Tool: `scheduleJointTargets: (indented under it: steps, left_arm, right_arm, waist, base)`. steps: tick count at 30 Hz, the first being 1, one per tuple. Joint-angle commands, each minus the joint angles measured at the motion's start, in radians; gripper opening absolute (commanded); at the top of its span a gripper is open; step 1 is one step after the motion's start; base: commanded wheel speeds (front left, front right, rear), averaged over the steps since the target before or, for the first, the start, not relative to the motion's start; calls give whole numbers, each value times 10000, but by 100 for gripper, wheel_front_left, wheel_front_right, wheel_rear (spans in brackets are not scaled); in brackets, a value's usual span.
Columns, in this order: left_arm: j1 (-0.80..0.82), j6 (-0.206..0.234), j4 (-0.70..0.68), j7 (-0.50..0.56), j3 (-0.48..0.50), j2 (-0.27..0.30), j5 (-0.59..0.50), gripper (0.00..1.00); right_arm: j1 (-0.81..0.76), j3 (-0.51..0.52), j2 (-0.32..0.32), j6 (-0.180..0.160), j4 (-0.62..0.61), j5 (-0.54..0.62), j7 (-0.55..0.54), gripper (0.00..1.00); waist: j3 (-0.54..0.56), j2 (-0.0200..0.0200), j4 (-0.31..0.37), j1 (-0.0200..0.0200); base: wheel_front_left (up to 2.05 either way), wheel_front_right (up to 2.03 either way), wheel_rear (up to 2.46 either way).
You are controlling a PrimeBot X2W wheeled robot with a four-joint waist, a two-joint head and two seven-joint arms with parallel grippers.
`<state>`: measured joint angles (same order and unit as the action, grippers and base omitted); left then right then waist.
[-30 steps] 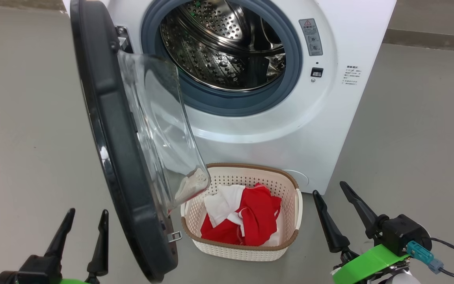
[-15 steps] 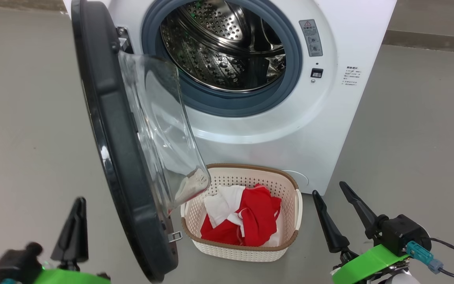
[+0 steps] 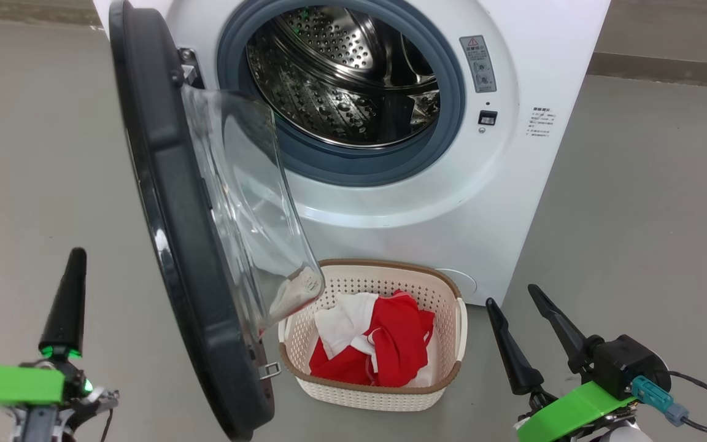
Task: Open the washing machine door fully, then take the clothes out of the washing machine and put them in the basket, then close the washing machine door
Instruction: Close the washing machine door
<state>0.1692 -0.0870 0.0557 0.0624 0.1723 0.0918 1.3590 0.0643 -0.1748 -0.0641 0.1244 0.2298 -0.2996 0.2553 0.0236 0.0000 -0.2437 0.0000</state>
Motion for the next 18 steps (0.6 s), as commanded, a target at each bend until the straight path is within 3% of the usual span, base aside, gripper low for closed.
scheduleJointTargets:
  steps: [1, 2, 8, 18]
  left_arm:
    - [517, 316, -556, 635, 403, 343, 680, 0]
    - [517, 316, -556, 635, 403, 343, 680, 0]
    - [455, 1421, -1424, 2097, 314, 493, 1933, 0]
    - [205, 1725, -2127, 2596, -17, 453, 2109, 0]
  right_arm:
    - [108, -222, -49, 63, -213, -54, 65, 100]
    - [108, -222, -49, 63, -213, -54, 65, 100]
    - [94, -267, -45, 63, -215, -84, 65, 100]
    - [143, -338, -79, 63, -230, -133, 65, 100]
  waist:
    - [-3, 0, 23, 0]
    - [-3, 0, 23, 0]
    - [-49, 0, 81, 0]
    - [-219, 0, 283, 0]
  base:
    - [0, 0, 0]
    - [0, 0, 0]
    - [0, 0, 0]
    - [0, 0, 0]
